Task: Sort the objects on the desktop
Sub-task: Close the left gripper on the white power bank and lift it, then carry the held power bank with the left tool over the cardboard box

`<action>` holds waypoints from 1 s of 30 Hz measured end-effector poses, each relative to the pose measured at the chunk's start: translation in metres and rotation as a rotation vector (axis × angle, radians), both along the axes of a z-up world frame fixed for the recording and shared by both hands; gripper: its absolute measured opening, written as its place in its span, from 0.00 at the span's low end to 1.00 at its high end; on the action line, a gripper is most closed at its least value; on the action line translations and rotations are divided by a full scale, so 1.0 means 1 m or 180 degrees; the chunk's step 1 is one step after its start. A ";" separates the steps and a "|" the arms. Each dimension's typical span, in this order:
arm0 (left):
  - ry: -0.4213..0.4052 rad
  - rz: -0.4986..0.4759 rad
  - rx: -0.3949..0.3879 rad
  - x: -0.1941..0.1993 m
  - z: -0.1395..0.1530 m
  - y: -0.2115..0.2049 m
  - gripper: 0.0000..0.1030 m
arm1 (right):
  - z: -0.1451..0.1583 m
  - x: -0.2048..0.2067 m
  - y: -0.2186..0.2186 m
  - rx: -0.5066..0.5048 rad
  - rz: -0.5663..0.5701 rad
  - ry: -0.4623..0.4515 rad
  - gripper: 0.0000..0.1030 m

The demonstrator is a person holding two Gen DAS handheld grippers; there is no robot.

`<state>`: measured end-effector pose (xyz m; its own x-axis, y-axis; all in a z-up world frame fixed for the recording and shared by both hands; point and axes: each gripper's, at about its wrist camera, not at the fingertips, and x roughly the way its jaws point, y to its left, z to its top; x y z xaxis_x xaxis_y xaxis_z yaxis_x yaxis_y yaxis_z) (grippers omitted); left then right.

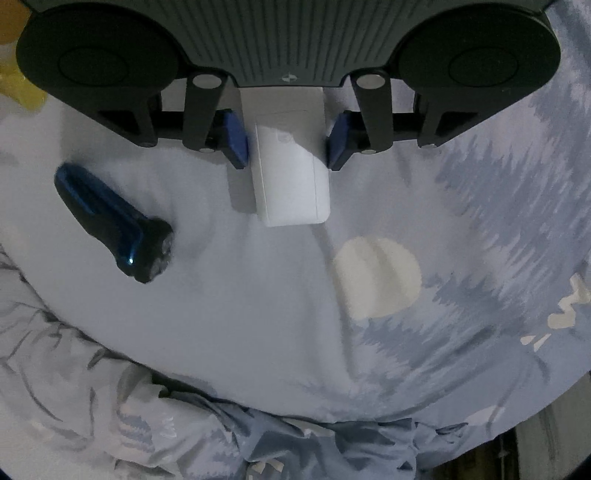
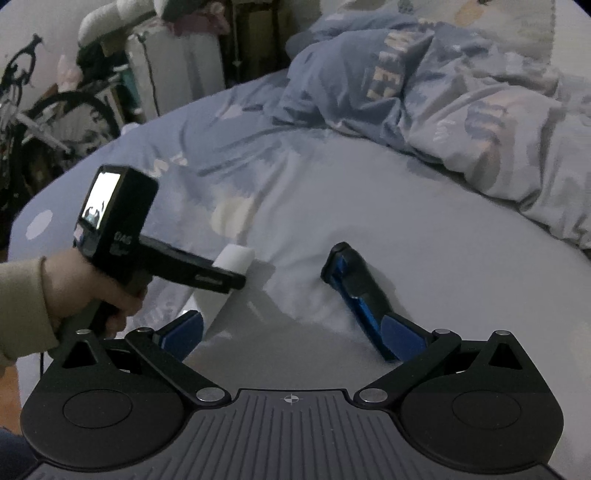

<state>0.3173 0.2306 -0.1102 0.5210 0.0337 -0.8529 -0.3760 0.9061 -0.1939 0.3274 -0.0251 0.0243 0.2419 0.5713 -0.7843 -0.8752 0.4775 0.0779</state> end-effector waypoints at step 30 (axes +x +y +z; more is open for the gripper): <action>-0.0621 -0.0144 0.0066 -0.138 0.078 -0.020 0.45 | 0.049 -0.134 -0.077 0.0460 -0.0326 0.0038 1.00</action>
